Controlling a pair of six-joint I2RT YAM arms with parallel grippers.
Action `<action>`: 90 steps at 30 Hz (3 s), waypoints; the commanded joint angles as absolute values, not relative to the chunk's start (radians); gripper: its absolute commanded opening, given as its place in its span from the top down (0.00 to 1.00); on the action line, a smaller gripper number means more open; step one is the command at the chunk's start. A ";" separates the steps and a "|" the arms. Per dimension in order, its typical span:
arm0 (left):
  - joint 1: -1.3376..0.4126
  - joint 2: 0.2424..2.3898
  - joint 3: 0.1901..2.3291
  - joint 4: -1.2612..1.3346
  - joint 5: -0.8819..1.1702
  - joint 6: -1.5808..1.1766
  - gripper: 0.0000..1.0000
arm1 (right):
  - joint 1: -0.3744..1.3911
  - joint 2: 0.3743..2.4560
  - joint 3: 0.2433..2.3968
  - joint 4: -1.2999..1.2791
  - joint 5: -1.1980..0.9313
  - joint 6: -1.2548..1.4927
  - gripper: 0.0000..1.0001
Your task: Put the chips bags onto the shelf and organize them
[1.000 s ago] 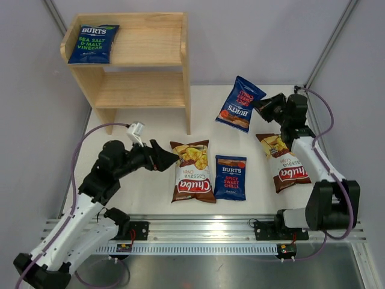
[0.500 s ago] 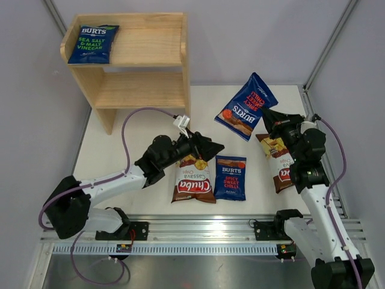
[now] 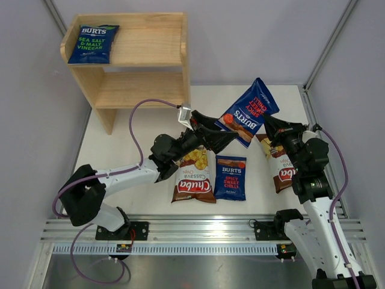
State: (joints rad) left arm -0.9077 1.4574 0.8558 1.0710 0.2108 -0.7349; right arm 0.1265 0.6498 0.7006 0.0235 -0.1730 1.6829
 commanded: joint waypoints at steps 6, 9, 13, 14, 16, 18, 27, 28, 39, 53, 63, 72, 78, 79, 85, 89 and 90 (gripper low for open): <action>-0.911 1.503 0.922 1.150 0.140 -0.767 0.03 | 0.158 0.614 0.681 0.110 -0.166 1.738 1.00; -0.914 1.511 0.919 1.166 0.114 -0.776 0.10 | 0.172 0.612 0.680 0.126 -0.184 1.735 1.00; -0.917 1.502 0.925 1.186 0.106 -0.770 0.38 | 0.215 0.580 0.666 0.101 -0.126 1.733 1.00; -0.919 1.496 0.923 1.184 0.103 -0.772 0.45 | 0.215 0.572 0.664 0.089 -0.114 1.733 1.00; -0.919 1.473 0.910 1.183 0.103 -0.764 0.67 | 0.215 0.557 0.661 0.074 -0.098 1.729 1.00; -0.919 1.456 0.900 1.178 0.107 -0.758 0.82 | 0.215 0.555 0.664 0.063 -0.094 1.714 1.00; -0.888 1.273 0.885 0.924 0.291 -0.693 1.00 | 0.215 0.545 0.690 0.074 -0.081 1.435 0.29; -0.859 1.253 0.888 0.848 0.366 -0.698 1.00 | 0.215 0.546 0.739 0.019 -0.089 1.363 0.22; -0.762 1.002 0.983 0.186 0.773 -0.581 1.00 | 0.216 0.638 1.188 -0.475 -0.858 0.385 0.15; -0.762 0.860 0.956 0.148 0.937 -0.697 1.00 | 0.215 0.700 1.375 -0.711 -1.099 0.231 0.15; -0.762 0.891 0.962 0.187 0.951 -0.742 1.00 | 0.215 0.683 1.212 -0.423 -1.240 0.500 0.16; -0.764 0.907 0.960 0.256 0.974 -0.789 1.00 | 0.219 0.724 1.118 -0.299 -1.255 0.557 0.26; -0.764 0.954 1.028 0.114 0.936 -0.720 1.00 | 0.245 0.699 1.086 -0.222 -1.295 0.620 0.25; -0.764 0.962 1.037 0.104 0.934 -0.715 1.00 | 0.250 0.701 1.085 -0.222 -1.293 0.626 0.25; -0.764 0.989 1.080 0.086 0.957 -0.718 1.00 | 0.264 0.729 1.092 -0.300 -1.259 0.569 0.49; -0.762 0.996 1.115 0.035 0.965 -0.692 1.00 | 0.264 0.736 1.147 -0.388 -1.218 0.494 0.60; -0.762 0.996 1.120 0.031 0.972 -0.690 1.00 | 0.264 0.733 1.155 -0.396 -1.213 0.486 0.64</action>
